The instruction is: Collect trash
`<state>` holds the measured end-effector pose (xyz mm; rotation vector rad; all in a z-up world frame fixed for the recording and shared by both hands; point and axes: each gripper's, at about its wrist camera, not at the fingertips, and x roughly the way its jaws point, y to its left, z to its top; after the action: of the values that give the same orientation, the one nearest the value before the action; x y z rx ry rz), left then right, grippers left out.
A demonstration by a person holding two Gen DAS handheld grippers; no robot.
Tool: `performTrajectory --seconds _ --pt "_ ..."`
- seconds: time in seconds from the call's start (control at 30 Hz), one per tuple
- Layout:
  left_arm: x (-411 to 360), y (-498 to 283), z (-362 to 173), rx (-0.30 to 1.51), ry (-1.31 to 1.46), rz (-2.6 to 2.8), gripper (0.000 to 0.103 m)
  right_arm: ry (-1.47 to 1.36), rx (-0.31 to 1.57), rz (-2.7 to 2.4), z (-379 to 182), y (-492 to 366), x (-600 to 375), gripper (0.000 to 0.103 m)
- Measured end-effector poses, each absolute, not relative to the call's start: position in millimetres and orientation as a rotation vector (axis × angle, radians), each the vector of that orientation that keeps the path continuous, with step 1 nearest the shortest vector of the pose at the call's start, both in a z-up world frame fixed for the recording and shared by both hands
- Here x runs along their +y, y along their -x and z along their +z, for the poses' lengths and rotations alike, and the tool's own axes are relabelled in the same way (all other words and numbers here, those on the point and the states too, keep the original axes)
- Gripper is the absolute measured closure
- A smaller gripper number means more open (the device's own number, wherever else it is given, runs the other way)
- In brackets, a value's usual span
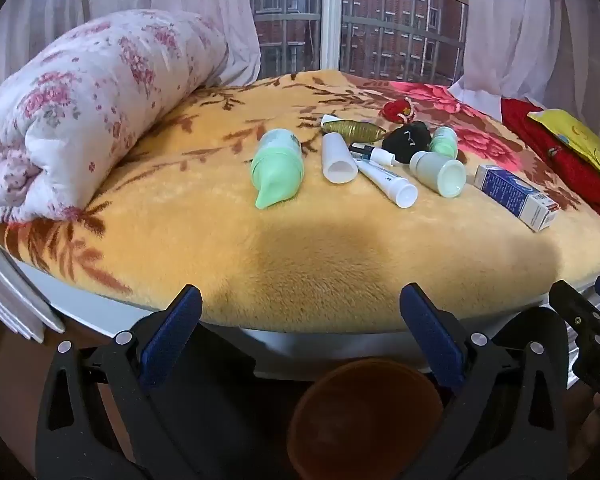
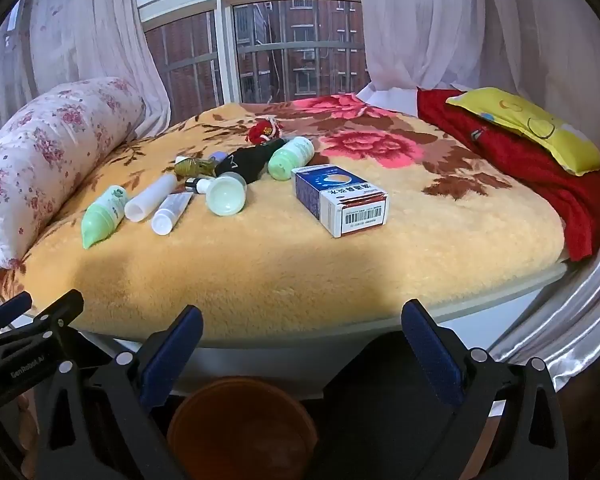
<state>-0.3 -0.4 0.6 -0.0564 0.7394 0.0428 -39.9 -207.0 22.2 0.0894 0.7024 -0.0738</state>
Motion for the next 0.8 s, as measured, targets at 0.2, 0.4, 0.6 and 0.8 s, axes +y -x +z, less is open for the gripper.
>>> performTrajectory --seconds 0.2,0.4,0.6,0.8 --pt "-4.5 4.5 5.0 0.716 0.013 0.046 0.006 -0.069 0.687 -0.077 21.9 46.4 -204.6 0.005" --pt "-7.9 4.8 0.4 0.716 0.023 0.058 0.006 -0.071 0.691 -0.081 16.1 48.4 -204.3 0.005" --pt "-7.5 4.5 -0.2 0.718 0.018 0.071 0.006 -0.075 0.71 -0.081 20.3 39.8 -205.7 0.005" --pt "-5.3 3.0 -2.7 0.728 0.028 0.069 0.006 -0.073 0.71 -0.08 20.3 39.4 -205.7 0.005"
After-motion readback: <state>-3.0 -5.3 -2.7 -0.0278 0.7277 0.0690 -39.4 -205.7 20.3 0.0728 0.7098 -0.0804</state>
